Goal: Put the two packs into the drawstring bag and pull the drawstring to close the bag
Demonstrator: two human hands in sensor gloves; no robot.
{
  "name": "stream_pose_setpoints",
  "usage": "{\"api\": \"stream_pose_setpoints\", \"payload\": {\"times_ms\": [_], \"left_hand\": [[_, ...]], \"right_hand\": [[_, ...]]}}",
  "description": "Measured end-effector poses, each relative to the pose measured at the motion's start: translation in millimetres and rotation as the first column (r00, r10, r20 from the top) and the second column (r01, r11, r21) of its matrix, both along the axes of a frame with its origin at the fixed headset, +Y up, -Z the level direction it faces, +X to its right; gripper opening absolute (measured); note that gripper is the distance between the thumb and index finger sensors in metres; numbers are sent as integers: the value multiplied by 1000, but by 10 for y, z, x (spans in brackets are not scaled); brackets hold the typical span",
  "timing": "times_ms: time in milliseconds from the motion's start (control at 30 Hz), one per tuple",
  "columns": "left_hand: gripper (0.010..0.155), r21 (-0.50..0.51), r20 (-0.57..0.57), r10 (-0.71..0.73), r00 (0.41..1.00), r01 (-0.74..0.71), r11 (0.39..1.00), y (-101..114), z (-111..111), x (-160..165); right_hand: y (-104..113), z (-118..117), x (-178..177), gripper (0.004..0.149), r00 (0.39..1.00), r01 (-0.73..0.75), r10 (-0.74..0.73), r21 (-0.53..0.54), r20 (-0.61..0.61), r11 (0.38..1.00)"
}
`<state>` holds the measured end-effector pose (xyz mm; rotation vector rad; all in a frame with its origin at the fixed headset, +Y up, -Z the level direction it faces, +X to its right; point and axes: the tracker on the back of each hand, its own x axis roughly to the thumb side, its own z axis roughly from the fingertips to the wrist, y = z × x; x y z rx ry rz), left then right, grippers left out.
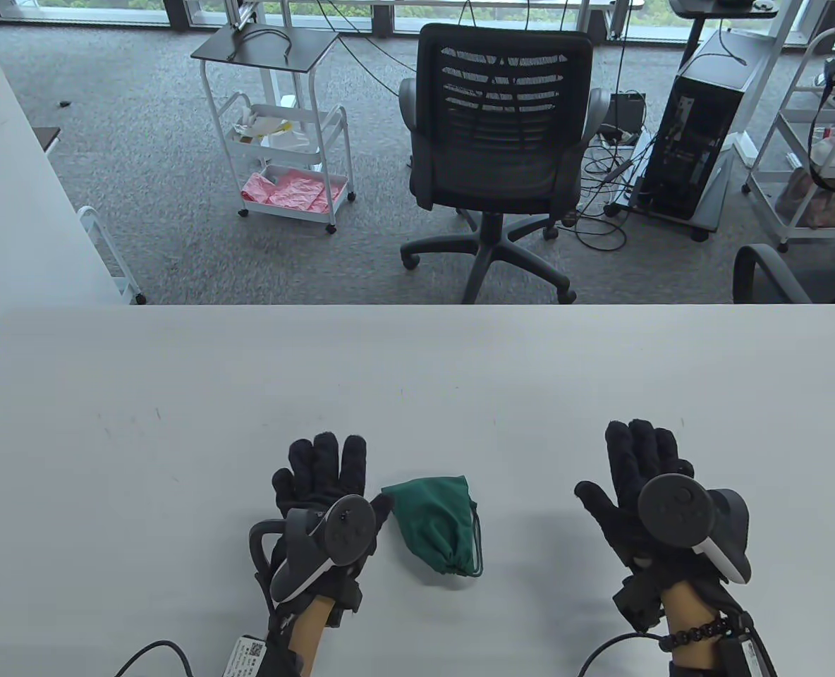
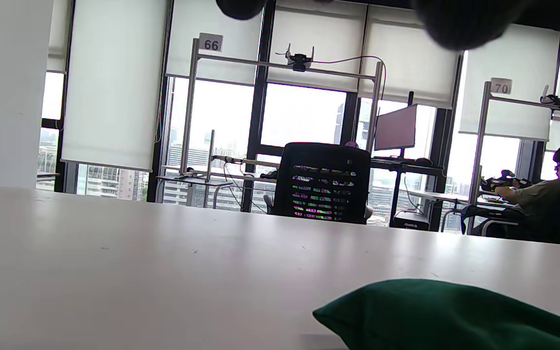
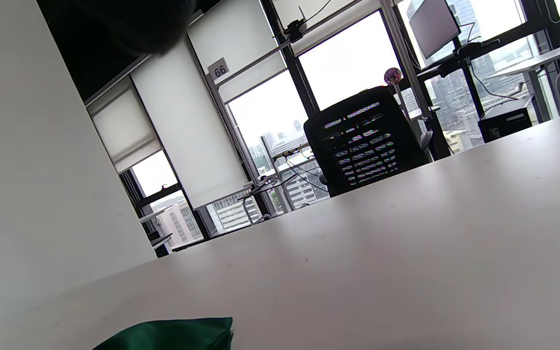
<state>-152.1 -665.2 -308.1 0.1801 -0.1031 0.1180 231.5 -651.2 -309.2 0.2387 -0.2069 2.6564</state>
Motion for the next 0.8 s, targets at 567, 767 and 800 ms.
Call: {"api": "stream_pose_setpoints", "payload": {"times_ms": [567,767,800], "left_hand": [[86,-43,-42,175,984,-177,983,-55,-9,-351],[85,-33,-50,178,983,-180,983,-64,-13,-333],[85,-33,-51,178,983,-180,983,-67,-7,-333]], "right_hand": [[-152,-47,-68,81,1000,-19,19,24,17,1000],[-145,-30,-59,80,1000,-13,13,45,11,999],[-148,-32,-57,80,1000,-13,13,46,11,999]]}}
